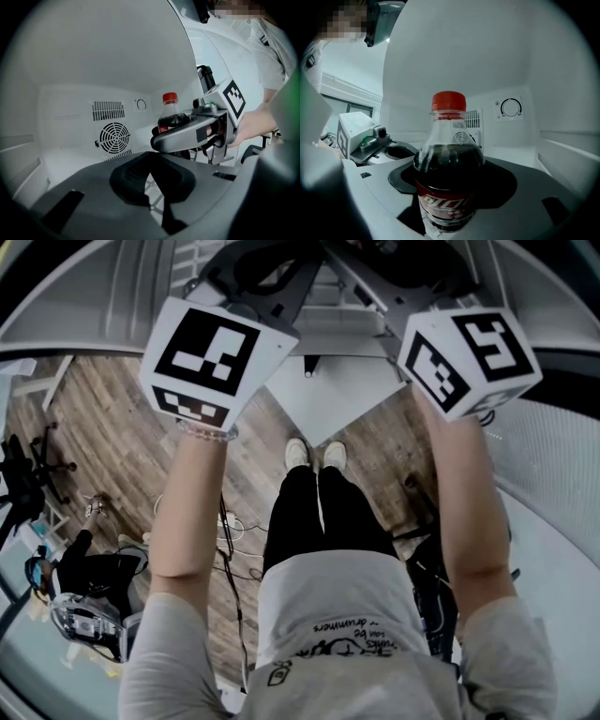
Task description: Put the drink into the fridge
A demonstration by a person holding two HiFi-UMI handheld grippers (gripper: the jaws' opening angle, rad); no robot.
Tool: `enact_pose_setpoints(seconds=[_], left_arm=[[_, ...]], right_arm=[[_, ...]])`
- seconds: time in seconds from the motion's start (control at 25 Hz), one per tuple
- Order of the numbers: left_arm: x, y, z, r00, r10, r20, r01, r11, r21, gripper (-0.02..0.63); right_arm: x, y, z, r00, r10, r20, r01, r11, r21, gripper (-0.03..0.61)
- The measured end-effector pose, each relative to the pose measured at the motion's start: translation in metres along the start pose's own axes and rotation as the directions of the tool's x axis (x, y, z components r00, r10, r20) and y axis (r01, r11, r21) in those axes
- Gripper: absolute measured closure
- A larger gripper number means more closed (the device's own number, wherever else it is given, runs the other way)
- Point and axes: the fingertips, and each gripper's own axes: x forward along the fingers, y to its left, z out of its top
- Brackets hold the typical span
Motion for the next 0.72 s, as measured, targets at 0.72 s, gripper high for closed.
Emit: enact_pose_setpoints(seconds=[0.72], left_arm=[[0.0001,0.0001,0.0013,1.000,0.002,0.008,-0.002,1.000,-0.005,0.612]], right_arm=[[-0.0012,-0.0033,-0.0032,1.000,0.025,-0.010,-0.024,0.998,0.057,0.247]])
